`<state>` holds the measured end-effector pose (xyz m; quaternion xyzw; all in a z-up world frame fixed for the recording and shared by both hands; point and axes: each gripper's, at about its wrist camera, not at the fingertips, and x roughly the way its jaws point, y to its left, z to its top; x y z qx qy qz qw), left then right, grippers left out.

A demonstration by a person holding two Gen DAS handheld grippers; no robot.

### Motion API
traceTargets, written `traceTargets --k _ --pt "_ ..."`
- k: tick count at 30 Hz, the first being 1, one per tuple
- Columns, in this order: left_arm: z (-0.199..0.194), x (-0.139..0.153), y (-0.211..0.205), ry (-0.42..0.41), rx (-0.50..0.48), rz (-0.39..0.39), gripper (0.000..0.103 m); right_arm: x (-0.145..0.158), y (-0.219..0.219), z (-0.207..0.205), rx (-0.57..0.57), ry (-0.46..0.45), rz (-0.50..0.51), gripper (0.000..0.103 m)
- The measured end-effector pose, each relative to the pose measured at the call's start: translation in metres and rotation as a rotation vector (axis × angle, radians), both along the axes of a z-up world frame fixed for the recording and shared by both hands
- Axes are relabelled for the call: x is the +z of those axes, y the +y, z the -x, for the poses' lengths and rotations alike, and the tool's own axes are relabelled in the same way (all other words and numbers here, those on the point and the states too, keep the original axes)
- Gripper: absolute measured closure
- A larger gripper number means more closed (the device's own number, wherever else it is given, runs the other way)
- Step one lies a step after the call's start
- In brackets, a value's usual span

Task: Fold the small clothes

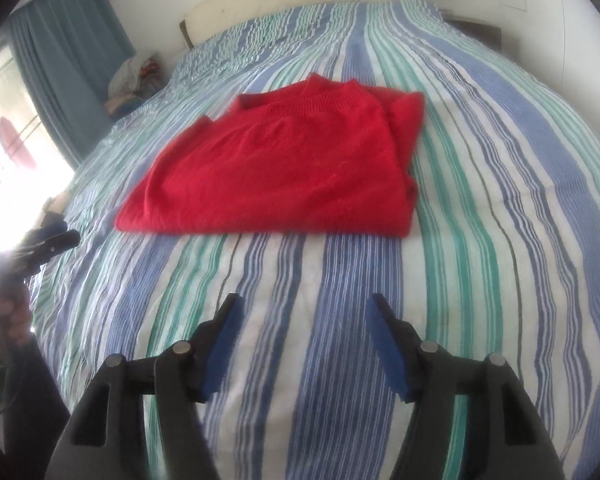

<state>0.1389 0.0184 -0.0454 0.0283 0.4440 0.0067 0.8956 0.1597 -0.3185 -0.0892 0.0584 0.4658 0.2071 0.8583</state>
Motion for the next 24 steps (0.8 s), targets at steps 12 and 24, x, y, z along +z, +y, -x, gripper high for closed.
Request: traceTargets --k 12,24 --pt "0.011 -0.016 -0.007 0.002 0.088 -0.021 0.008 -0.003 0.005 0.025 -0.042 -0.067 0.057 0.037" --pt "0.012 -0.091 0.013 0.061 0.156 0.057 0.001 -0.041 0.007 0.026 -0.058 -0.083 0.126 0.022"
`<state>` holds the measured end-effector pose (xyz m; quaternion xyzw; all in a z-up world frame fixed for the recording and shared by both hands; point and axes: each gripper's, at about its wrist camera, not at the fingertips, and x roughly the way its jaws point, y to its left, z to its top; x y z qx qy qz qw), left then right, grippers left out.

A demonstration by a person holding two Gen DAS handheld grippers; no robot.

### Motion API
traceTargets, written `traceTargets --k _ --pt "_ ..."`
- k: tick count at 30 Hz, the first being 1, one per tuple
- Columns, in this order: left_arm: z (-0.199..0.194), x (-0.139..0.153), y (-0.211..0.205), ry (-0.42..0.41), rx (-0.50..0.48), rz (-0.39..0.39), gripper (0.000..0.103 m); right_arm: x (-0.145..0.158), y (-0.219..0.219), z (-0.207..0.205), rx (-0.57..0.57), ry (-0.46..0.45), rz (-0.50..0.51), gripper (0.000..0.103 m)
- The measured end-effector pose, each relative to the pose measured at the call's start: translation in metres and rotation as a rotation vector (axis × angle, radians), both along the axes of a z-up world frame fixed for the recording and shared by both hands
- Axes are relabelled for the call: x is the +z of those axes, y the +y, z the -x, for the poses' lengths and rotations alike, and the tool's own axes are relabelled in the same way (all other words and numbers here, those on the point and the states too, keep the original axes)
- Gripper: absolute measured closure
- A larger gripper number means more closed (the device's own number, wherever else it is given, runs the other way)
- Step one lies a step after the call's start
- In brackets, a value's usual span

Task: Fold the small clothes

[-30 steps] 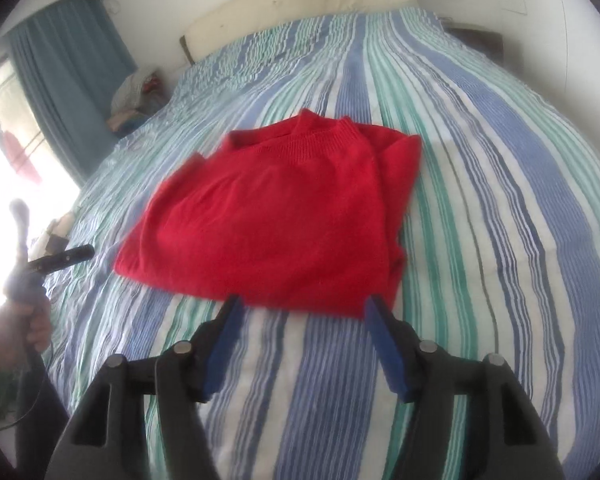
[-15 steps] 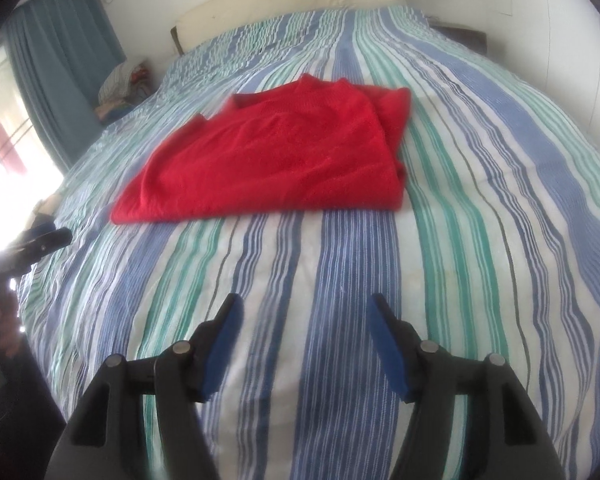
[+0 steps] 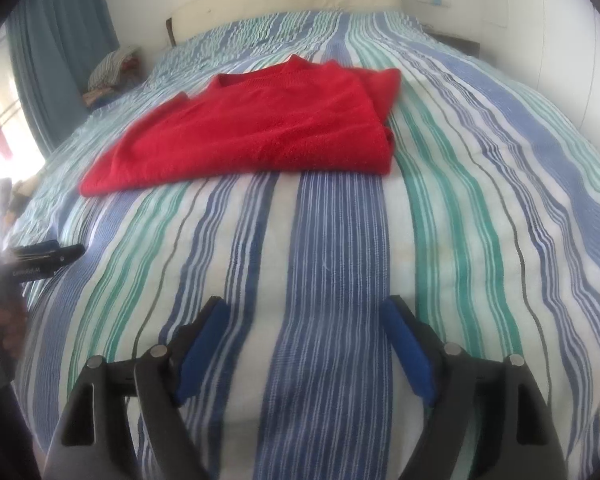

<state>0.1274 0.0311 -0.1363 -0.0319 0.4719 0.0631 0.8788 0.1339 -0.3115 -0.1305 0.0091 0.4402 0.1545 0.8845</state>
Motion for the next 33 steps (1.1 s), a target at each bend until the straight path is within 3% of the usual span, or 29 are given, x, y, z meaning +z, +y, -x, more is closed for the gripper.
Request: traceTargets --k 9,22,27,30,33 --pt "0.005 -0.003 -0.005 -0.022 -0.002 -0.011 0.001 -0.006 0.007 0.005 0.015 -0.035 0.036 0.014" --pt "0.004 -0.003 -0.004 -0.026 -0.002 -0.013 0.001 -0.006 0.007 0.005 0.018 -0.037 0.033 0.013" --pt "-0.002 0.011 0.008 0.051 -0.065 0.043 0.002 -0.005 0.008 0.005 0.019 -0.02 0.038 0.013" --pt "0.003 0.028 0.026 0.002 -0.094 -0.01 0.002 0.012 0.006 -0.005 0.044 0.037 0.02 0.014" --pt "0.006 0.022 0.045 0.003 -0.09 -0.062 0.001 0.047 -0.014 -0.025 0.035 -0.018 -0.075 0.014"
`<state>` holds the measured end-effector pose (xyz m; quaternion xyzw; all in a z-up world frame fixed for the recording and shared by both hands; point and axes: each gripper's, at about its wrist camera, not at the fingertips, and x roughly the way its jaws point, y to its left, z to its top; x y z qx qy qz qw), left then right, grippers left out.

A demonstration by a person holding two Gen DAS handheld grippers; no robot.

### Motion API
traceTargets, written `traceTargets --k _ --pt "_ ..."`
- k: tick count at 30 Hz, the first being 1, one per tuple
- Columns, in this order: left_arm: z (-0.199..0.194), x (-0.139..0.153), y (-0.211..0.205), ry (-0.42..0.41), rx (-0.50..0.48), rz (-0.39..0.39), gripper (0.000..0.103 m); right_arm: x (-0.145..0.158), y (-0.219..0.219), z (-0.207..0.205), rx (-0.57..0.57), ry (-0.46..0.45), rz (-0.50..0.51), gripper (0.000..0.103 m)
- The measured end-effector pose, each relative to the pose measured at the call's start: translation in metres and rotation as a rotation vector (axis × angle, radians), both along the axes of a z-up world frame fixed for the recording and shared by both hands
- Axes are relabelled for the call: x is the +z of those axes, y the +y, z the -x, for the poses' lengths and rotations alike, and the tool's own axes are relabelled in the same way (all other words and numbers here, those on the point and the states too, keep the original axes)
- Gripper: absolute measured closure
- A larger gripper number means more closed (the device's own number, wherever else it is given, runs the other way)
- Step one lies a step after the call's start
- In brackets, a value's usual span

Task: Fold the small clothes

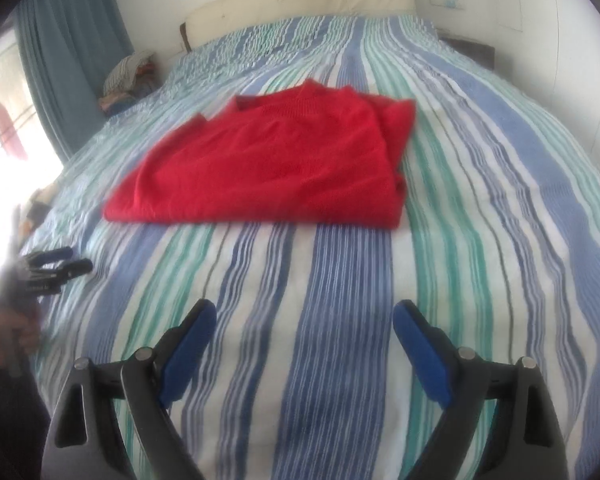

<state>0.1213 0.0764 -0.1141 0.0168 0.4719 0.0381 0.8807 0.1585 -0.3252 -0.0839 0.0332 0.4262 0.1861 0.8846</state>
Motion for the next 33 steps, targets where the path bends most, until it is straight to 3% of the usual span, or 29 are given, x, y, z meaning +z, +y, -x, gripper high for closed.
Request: traceTargets --k 2,4,8,11,13,14,15,16,21,26,30,33 --pt "0.0 -0.021 0.015 0.054 0.036 0.065 0.0 0.019 -0.014 -0.031 -0.032 -0.017 -0.022 0.014" --pt "0.008 -0.025 0.021 -0.009 0.05 0.117 0.0 0.026 -0.027 -0.07 -0.072 0.008 -0.056 0.013" --pt "0.009 -0.024 0.012 -0.021 0.047 0.064 0.0 0.008 -0.038 -0.146 -0.141 0.133 -0.105 0.014" --pt "0.01 -0.024 0.014 -0.038 0.046 0.072 0.0 -0.019 -0.035 -0.175 -0.174 0.221 -0.181 0.018" --pt "0.011 -0.025 0.014 -0.044 0.045 0.074 0.0 -0.037 -0.029 -0.183 -0.194 0.274 -0.188 0.038" --pt "0.013 -0.025 0.013 -0.049 0.044 0.072 0.0 -0.041 -0.026 -0.184 -0.203 0.28 -0.18 0.059" --pt "0.014 -0.025 0.012 -0.055 0.044 0.069 0.0 -0.041 -0.024 -0.183 -0.194 0.273 -0.2 0.089" --pt "0.015 -0.025 0.012 -0.061 0.044 0.068 0.0 -0.038 -0.021 -0.182 -0.183 0.276 -0.226 0.093" --pt "0.016 -0.025 0.013 -0.07 0.042 0.079 0.0 0.027 0.011 -0.174 -0.14 0.18 -0.248 0.093" --pt "0.017 -0.025 0.012 -0.072 0.043 0.078 0.0 0.083 0.101 -0.182 0.013 0.155 -0.272 0.093" --pt "0.018 -0.025 0.012 -0.075 0.043 0.08 0.0 0.079 0.186 -0.189 0.119 0.167 -0.23 0.093" --pt "0.018 -0.025 0.012 -0.076 0.043 0.082 0.0 0.053 0.237 -0.189 0.151 0.2 -0.182 0.093"
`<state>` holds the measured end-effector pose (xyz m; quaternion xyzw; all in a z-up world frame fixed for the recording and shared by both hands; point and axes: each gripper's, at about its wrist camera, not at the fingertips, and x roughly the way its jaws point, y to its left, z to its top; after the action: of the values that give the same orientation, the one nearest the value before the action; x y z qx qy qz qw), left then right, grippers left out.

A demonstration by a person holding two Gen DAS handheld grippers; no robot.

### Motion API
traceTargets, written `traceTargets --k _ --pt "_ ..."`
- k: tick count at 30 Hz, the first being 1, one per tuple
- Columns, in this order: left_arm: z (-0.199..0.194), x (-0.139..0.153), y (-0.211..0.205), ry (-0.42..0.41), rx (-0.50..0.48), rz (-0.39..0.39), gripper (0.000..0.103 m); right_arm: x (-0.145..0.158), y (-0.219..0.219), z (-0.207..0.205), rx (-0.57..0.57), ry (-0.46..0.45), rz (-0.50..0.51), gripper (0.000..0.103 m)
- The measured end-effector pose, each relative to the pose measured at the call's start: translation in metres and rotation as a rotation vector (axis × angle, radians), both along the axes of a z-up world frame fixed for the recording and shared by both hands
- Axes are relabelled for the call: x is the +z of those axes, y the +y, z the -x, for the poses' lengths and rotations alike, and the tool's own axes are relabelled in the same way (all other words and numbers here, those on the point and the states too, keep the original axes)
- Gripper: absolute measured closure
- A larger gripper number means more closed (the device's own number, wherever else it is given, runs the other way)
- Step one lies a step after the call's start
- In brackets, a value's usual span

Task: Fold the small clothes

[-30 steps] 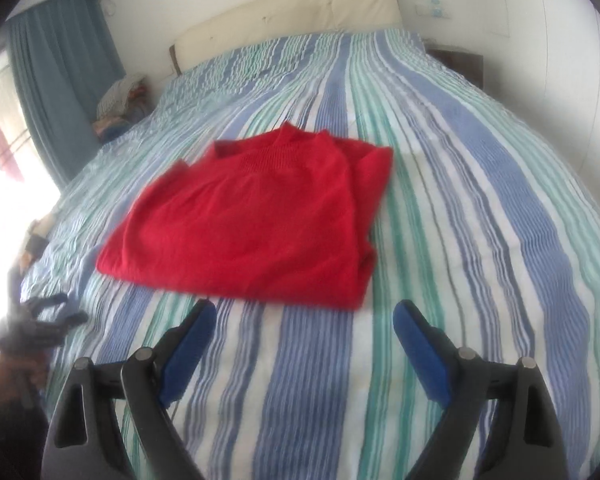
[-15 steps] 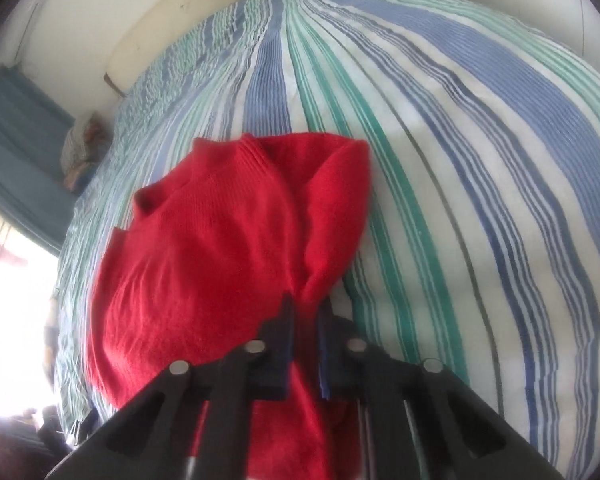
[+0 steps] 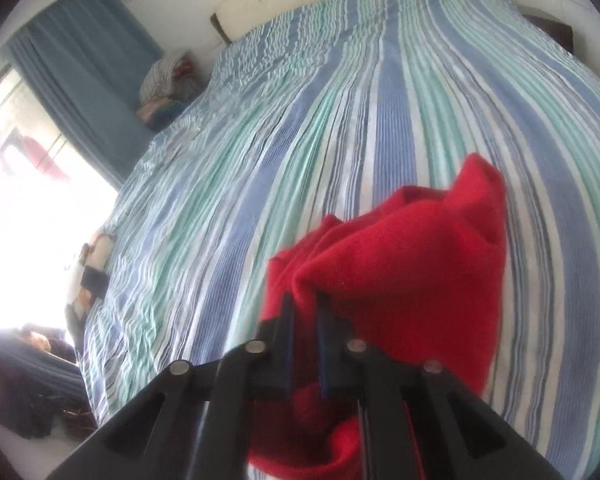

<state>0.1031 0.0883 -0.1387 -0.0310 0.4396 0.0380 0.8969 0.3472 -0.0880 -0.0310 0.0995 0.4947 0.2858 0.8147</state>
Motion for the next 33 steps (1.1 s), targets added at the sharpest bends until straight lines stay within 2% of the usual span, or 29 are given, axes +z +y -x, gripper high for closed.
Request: traceTargets --k 1,2,4,5,6,8,9,10,12,15,17,20,22,23,24,25,27,29,30,31,32,33 --pt "0.0 0.0 0.0 0.0 0.0 0.001 0.0 -0.012 0.011 -0.001 0.009 0.023 0.003 0.091" --pt "0.0 0.0 0.0 0.0 0.0 0.0 0.0 -0.027 0.02 -0.002 0.027 0.067 -0.024 0.084" --pt "0.0 0.0 0.0 -0.001 0.0 0.0 0.0 -0.052 0.034 -0.002 0.072 0.201 -0.134 0.075" --pt "0.0 0.0 0.0 -0.001 0.0 0.0 0.0 -0.06 0.037 0.0 0.097 0.266 -0.204 0.067" --pt "0.0 0.0 0.0 -0.001 0.0 0.0 0.001 -0.063 0.037 0.003 0.12 0.308 -0.273 0.065" --pt "0.001 0.0 0.0 -0.001 -0.001 0.005 0.0 -0.054 0.029 0.01 0.156 0.312 -0.374 0.061" --pt "0.0 0.0 0.001 -0.001 -0.002 0.008 0.0 -0.045 0.022 0.013 0.164 0.276 -0.377 0.059" --pt "0.0 0.0 0.001 -0.001 -0.002 0.01 0.0 -0.033 0.014 0.016 0.166 0.221 -0.347 0.057" --pt "-0.001 0.0 0.001 -0.001 -0.003 0.013 0.0 -0.011 0.001 0.024 0.176 0.071 -0.174 0.043" --pt "-0.002 0.0 0.0 -0.001 -0.003 0.013 0.0 0.002 0.01 0.055 0.34 -0.105 0.092 0.025" --pt "-0.001 0.0 0.0 -0.001 -0.003 0.014 0.0 0.0 0.022 0.082 0.434 -0.187 0.181 0.023" --pt "-0.002 0.0 0.001 -0.003 -0.003 0.013 0.0 -0.017 0.05 0.113 0.505 -0.285 0.285 0.023" --pt "-0.002 0.0 0.001 -0.006 -0.003 0.014 0.0 -0.037 0.072 0.12 0.523 -0.332 0.422 0.024" --pt "-0.002 0.0 0.001 -0.007 -0.003 0.015 0.0 -0.047 0.078 0.117 0.526 -0.342 0.488 0.042" --pt "-0.002 0.0 0.001 -0.008 -0.003 0.017 0.0 -0.056 0.077 0.114 0.515 -0.335 0.533 0.086" --pt "-0.002 0.0 0.001 -0.008 -0.002 0.018 0.0 -0.06 0.072 0.105 0.483 -0.315 0.552 0.095" --pt "-0.002 0.0 0.001 -0.008 -0.002 0.02 0.0 -0.046 0.058 0.097 0.388 -0.281 0.445 0.095" --pt "-0.002 -0.001 0.001 -0.007 -0.003 0.023 0.0 -0.019 0.051 0.104 0.338 -0.313 0.331 0.095" --pt "-0.003 -0.001 0.001 -0.005 -0.003 0.024 0.0 -0.013 0.052 0.109 0.336 -0.34 0.314 0.095" --pt "-0.003 -0.001 0.001 -0.004 -0.003 0.025 0.0 -0.012 0.059 0.111 0.347 -0.343 0.303 0.095" --pt "-0.001 0.0 0.001 -0.007 -0.003 0.026 0.0 -0.019 0.069 0.11 0.363 -0.318 0.3 0.095" --pt "-0.001 0.0 0.001 -0.009 -0.003 0.026 0.0 -0.032 0.074 0.106 0.375 -0.271 0.299 0.09"
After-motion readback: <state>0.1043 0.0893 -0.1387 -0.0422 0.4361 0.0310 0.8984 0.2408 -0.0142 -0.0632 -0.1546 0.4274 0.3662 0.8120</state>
